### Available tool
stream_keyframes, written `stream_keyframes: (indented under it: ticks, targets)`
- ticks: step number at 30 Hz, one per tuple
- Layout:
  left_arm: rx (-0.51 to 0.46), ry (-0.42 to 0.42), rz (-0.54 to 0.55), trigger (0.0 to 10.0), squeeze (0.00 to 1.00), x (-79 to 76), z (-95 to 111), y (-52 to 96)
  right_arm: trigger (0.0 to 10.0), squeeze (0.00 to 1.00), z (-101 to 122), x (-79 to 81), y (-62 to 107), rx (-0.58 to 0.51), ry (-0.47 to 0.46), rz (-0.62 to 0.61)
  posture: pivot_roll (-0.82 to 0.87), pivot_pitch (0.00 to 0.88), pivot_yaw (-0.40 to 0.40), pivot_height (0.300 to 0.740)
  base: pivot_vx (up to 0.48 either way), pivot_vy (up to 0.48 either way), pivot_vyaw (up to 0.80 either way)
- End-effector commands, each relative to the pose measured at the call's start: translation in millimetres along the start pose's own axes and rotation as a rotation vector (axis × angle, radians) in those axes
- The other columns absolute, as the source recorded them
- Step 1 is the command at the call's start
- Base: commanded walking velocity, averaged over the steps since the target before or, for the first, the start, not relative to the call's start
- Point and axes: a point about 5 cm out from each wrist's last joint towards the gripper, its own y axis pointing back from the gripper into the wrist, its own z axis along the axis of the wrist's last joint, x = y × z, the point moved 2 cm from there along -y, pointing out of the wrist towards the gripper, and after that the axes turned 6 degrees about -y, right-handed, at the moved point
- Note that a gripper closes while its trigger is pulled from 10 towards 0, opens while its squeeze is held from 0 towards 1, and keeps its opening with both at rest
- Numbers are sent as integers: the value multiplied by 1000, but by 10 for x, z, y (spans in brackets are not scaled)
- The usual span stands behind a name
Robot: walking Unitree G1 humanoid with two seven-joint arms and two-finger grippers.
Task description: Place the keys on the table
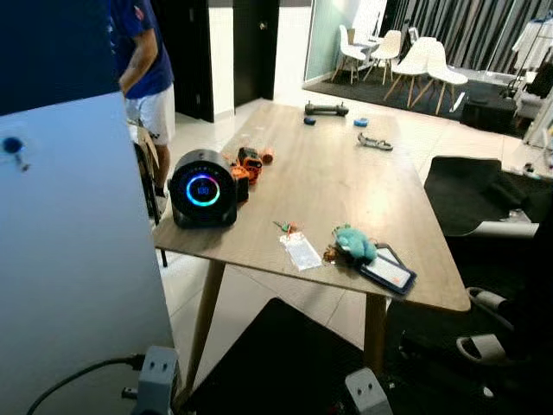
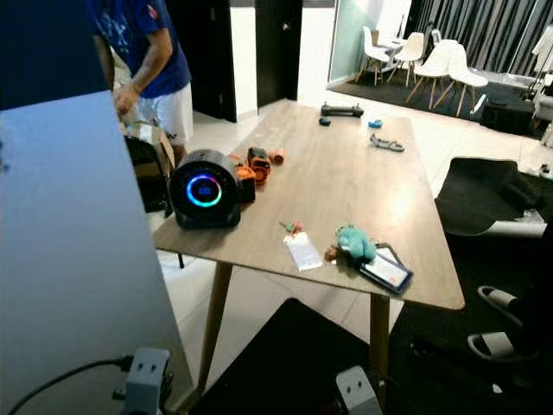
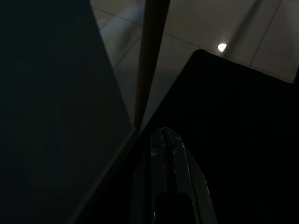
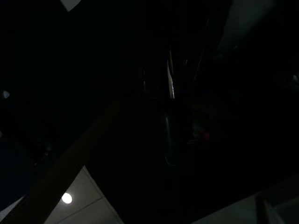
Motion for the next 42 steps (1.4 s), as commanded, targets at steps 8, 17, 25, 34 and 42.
stream_keyframes:
  ticks: [8,17,25,34,42]
  targets:
    - [22,0,-3,10000,0,-6,-73,45,10000,0,50,-23,-14,-15,-6,-9,109,21,-59,740,-45,0,0]
    - [12,-1,-5,10000,0,-3,-61,48,10000,0,51,-16,-14,-16,-9,-8,112,23,-60,740,0,0,0]
    - [7,1,-1,10000,0,-1,-58,51,10000,0,51,-17,-14,-16,-9,-7,114,30,-63,740,0,0,0]
    - [3,10,5,10000,0,-4,-58,55,10000,0,57,-21,-17,-15,-9,-7,115,34,-66,740,0,0,0]
    - [-20,8,-6,10000,0,-17,-19,50,10000,0,72,-17,-22,-18,-11,-7,113,38,-66,740,0,0,0]
